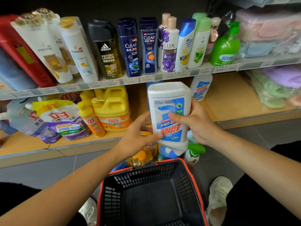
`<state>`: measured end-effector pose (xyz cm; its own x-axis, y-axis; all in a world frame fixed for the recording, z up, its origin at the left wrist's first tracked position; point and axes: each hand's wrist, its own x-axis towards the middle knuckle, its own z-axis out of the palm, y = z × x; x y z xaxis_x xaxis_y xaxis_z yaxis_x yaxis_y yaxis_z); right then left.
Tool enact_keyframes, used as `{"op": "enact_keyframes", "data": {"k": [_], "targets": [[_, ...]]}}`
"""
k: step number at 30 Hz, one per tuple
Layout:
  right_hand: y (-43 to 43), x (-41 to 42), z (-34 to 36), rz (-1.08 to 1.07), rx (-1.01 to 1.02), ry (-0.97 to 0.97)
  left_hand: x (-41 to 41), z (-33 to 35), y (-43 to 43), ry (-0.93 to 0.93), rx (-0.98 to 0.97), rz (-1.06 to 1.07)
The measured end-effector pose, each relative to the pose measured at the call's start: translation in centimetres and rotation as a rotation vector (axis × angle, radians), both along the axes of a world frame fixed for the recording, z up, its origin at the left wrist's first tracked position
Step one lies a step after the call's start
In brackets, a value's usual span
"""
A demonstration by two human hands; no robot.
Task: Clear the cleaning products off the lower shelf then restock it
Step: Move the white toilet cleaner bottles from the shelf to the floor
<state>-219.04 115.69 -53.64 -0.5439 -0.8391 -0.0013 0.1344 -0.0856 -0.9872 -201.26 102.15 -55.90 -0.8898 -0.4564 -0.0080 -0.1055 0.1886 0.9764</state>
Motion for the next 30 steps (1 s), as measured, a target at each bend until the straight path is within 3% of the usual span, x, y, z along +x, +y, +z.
{"op": "enact_keyframes", "data": {"k": [3, 7, 10, 13, 18, 21, 23, 26, 30], "targets": [[-0.1, 0.0, 0.2, 0.011, -0.077, -0.082, -0.3, -1.0, 0.8, -0.018, 0.124, -0.07], [-0.2, -0.4, 0.8, 0.0, -0.063, -0.059, -0.9, -1.1, 0.6, 0.052, 0.288, 0.004], [0.3, -2.2, 1.5, -0.09, -0.033, 0.056, -0.8, -0.8, 0.2, 0.106, 0.233, 0.152], [1.1, -3.1, 1.8, -0.135, 0.073, 0.155, -0.4, -0.1, -0.9, 0.123, 0.058, 0.235], [1.6, -3.0, 1.7, -0.141, 0.198, 0.771, 0.1, 0.8, -1.8, 0.085, -0.304, 0.255], [1.6, -1.9, 1.9, 0.028, 0.254, 1.32, 0.0, 1.4, -1.3, 0.045, -0.437, 0.24], [1.1, -0.9, 1.7, 0.187, 0.409, 1.519, -0.2, 1.7, -0.8, 0.02, -0.548, 0.205], [0.2, -0.6, 1.2, 0.267, 0.572, 1.551, -0.3, 2.1, -0.1, 0.006, -0.662, 0.132], [0.6, -1.2, 0.3, 0.282, 0.5, 1.313, -0.7, 3.5, -0.5, -0.078, -0.737, -0.002]]}}
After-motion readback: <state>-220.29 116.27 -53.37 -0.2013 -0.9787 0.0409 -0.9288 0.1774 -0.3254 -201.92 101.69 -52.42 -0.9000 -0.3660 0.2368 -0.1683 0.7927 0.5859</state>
